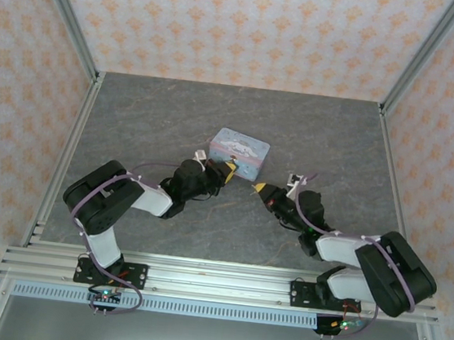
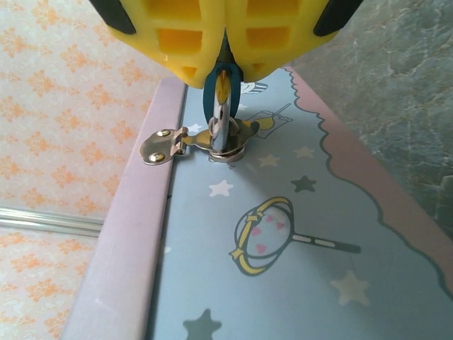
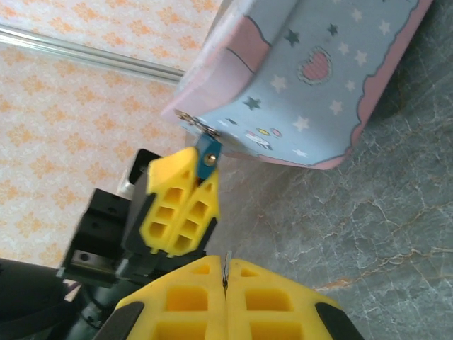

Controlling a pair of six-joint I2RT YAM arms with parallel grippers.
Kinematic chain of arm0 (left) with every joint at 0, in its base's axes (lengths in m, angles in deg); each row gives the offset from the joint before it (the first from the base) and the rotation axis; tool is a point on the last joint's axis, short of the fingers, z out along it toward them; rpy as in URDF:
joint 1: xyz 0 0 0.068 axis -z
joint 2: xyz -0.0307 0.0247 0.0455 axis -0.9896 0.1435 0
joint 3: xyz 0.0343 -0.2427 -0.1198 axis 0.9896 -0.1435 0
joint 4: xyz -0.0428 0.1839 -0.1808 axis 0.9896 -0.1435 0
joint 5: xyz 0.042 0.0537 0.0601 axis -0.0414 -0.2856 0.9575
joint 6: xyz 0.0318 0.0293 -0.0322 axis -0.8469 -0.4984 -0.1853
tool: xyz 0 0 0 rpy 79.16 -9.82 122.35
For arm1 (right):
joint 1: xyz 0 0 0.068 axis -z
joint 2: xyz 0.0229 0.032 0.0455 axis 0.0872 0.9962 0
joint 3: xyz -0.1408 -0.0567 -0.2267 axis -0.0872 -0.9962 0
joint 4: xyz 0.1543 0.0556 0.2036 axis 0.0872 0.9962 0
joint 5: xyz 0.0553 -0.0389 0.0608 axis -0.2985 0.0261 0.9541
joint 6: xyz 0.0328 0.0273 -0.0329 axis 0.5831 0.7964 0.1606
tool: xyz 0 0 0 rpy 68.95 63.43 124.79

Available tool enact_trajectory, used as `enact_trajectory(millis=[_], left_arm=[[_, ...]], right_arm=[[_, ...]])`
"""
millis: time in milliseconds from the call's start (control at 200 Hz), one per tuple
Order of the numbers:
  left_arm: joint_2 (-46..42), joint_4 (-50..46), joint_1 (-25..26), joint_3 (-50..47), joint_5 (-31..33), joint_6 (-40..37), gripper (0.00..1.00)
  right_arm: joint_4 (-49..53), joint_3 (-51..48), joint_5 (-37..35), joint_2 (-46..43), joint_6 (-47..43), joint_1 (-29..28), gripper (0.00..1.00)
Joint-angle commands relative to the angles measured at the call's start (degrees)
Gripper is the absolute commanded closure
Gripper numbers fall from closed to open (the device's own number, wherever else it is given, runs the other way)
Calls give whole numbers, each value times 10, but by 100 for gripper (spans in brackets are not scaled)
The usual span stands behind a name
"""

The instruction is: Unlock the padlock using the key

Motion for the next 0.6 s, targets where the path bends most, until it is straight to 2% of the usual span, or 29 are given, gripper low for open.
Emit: enact_trajectory(millis=[0,290,596], left_arm=[[-15,48,7,8,9,20,100],[-41,49,30,-12,49,41,100],[-47,44,53,-17,90,60,100]], right_arm=[[-72,14,-43,31,8,-19,100],[-143,18,-107,84,20,-50,100],[-139,37,-128,77,24,-50,100]])
